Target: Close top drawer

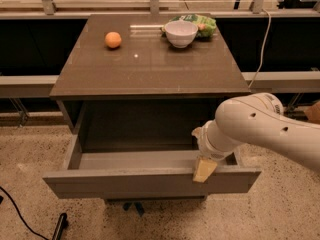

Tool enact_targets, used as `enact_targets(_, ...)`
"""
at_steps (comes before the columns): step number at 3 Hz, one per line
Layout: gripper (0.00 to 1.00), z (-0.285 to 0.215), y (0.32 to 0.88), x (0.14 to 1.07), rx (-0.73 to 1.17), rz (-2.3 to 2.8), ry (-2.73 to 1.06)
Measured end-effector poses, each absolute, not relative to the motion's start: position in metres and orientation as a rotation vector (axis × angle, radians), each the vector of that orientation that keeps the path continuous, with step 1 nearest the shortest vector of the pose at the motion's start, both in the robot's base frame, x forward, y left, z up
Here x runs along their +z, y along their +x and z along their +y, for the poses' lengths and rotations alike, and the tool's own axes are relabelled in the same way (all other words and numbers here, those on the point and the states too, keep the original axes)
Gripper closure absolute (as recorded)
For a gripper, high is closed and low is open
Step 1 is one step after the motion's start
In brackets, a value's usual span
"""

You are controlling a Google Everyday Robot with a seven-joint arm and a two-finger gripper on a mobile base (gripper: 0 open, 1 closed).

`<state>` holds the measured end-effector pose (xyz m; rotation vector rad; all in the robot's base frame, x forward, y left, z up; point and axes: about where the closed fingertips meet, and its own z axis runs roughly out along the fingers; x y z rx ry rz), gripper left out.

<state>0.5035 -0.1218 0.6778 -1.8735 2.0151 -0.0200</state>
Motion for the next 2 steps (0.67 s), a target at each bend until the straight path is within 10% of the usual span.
enact_targets(2,0.21,-0.121,0.554,0.678,-0.065,2.037,-1.855)
